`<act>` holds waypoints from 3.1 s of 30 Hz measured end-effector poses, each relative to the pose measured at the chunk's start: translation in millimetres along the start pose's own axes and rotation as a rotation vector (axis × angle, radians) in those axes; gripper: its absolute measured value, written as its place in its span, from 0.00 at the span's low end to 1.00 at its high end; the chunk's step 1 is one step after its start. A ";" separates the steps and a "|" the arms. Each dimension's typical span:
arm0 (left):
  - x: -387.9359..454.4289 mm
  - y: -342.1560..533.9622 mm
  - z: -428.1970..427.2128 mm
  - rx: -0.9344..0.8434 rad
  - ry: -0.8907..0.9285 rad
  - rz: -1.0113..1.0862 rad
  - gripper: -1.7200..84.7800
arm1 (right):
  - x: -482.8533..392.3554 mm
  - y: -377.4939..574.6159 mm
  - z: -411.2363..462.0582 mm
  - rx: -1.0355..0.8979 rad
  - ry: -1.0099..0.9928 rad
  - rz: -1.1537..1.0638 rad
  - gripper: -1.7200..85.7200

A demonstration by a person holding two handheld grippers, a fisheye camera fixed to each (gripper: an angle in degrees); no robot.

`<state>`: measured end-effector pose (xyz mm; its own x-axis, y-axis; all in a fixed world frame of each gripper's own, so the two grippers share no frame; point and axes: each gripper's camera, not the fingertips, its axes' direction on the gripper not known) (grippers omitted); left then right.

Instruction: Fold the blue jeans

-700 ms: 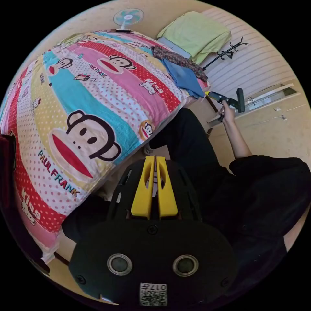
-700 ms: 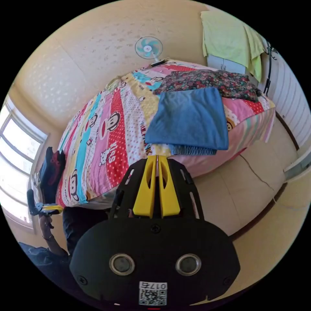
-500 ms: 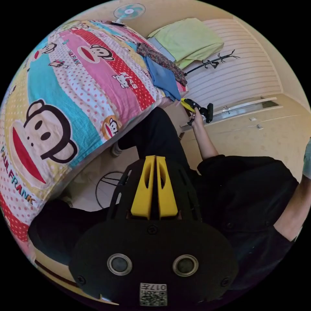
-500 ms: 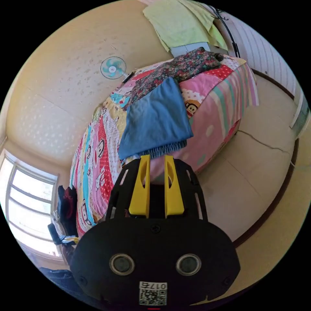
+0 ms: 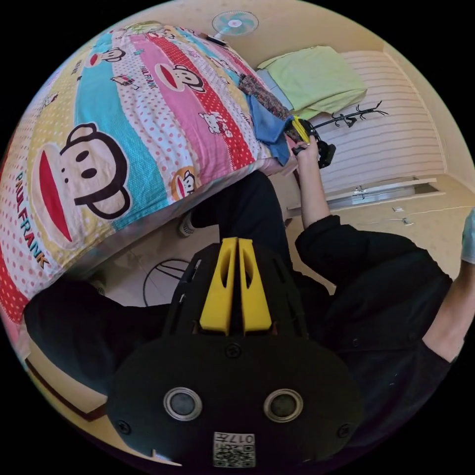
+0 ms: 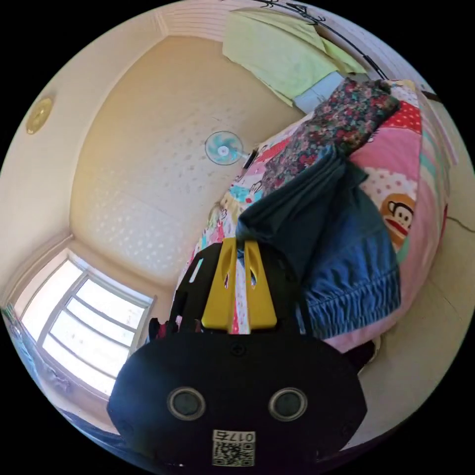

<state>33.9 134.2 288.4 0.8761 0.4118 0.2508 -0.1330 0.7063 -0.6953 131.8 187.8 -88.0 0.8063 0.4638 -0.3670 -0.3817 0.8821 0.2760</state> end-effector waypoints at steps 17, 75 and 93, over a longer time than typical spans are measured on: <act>15.1 32.7 -7.0 0.111 -0.082 -0.036 0.01 | -377.1 397.6 301.4 -1.404 -0.616 -0.947 0.06; 180.8 -41.5 81.6 0.234 -0.143 0.443 0.01 | -160.2 123.6 82.0 -0.548 -0.395 0.233 0.06; 95.3 -162.7 185.8 -0.136 -0.446 0.371 0.14 | -189.4 115.5 -14.9 -0.508 -0.197 0.198 0.02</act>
<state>52.9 165.5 550.5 0.4993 0.8399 0.2126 -0.3070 0.4010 -0.8631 -71.7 203.1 0.1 0.7474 0.6432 -0.1665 -0.6640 0.7312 -0.1562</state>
